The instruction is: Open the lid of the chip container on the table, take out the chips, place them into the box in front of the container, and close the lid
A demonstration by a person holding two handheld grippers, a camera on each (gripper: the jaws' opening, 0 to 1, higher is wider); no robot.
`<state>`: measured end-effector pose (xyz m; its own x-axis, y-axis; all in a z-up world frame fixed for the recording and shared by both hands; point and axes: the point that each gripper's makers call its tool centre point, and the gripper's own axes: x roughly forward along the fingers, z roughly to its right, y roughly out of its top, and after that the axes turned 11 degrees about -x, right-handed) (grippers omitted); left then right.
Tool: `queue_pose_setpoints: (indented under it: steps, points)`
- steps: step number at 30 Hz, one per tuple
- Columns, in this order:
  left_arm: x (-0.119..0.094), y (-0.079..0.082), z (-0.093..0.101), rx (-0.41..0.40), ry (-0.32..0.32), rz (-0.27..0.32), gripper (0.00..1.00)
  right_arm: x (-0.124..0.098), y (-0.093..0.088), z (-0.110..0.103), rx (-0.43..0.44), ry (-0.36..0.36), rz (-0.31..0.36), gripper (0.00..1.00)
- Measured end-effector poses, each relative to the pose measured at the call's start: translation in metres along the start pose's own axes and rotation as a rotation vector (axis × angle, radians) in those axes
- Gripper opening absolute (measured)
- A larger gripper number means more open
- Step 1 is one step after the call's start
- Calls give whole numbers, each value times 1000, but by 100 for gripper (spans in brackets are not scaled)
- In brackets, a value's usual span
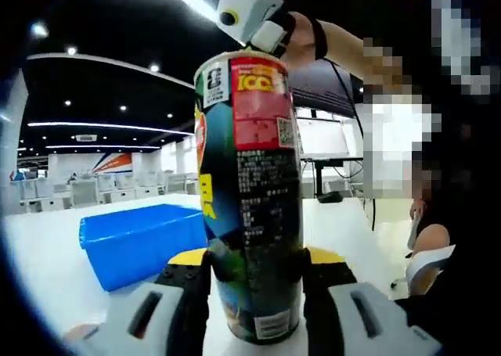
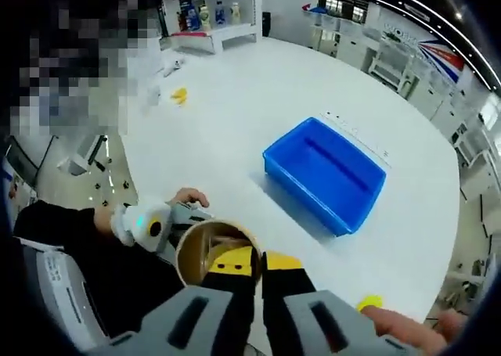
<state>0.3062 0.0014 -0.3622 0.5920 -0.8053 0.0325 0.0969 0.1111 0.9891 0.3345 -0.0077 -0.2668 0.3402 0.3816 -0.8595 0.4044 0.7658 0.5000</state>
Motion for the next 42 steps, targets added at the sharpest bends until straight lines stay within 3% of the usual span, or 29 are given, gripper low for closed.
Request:
queue_pose_setpoints:
  steps: [4, 12, 17, 23, 32, 38, 42]
  points:
    - [-2, 0, 0, -28, -13, -8, 45, -1, -2, -2, 1, 10, 3, 0]
    - [-6, 0, 3, -17, -94, -85, 44, -3, -5, -5, 8, 36, 32, 0]
    - [-11, 4, 0, 16, -113, -133, 44, -3, -7, 1, 74, 66, 115, 0]
    - [-20, 9, -6, 91, -140, -203, 44, 5, -23, 15, 229, 132, 245, 0]
    - [-28, 7, -10, 123, -200, -264, 44, 29, -60, 28, 566, 296, 489, 0]
    - [-30, 1, -10, 123, -266, -310, 43, 50, -89, 24, 698, 355, 544, 0]
    - [-31, -3, -12, 115, -317, -355, 43, 62, -103, 19, 726, 366, 564, 0]
